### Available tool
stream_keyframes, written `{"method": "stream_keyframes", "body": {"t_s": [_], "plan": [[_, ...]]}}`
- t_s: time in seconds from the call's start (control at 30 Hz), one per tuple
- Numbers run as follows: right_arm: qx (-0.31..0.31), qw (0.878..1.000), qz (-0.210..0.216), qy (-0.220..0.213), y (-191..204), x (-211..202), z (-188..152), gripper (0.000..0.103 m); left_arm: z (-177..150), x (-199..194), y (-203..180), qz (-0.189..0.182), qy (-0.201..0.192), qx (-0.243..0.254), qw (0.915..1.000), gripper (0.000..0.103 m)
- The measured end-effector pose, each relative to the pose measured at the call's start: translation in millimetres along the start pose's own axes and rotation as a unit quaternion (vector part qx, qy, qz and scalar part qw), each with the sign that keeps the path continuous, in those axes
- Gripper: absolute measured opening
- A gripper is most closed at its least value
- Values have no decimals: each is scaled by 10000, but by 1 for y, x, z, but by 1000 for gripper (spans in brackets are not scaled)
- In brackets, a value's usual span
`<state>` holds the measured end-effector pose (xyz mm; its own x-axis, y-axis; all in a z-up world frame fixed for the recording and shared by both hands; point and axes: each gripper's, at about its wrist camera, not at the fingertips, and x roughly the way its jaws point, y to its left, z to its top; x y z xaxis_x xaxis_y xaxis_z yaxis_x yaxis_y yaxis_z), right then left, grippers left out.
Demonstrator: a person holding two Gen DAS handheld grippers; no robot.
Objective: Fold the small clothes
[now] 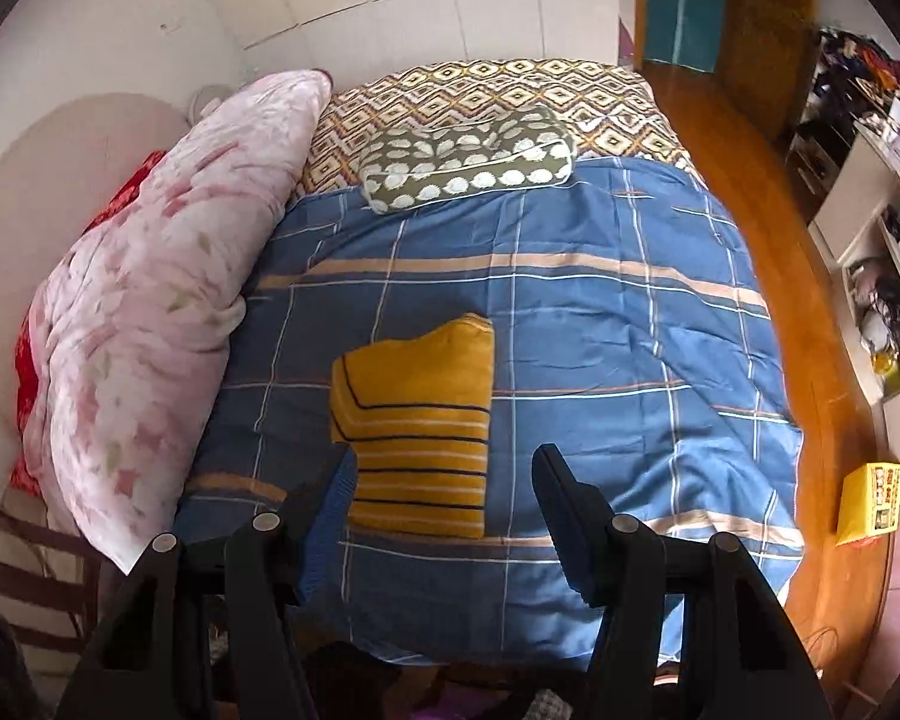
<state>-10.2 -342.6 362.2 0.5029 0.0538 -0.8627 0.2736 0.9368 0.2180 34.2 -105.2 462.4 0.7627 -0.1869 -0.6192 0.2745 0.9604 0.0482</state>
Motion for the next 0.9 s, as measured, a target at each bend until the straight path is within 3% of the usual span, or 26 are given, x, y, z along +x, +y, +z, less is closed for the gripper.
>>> {"method": "stream_keyframes", "body": {"t_s": [0.2,0.37,0.9], "plan": [[-257,9991,54,-341,-11,-13,12,68,-26,16,-18,234,751,-159,9968,103],[-560,9976,25,-412,0,-8,17,68,-37,27,-15,527,1022,-288,9929,103],[-1002,9940,-82,-440,32,-1,10,68,-36,35,-6,502,1136,-131,9922,103]]}}
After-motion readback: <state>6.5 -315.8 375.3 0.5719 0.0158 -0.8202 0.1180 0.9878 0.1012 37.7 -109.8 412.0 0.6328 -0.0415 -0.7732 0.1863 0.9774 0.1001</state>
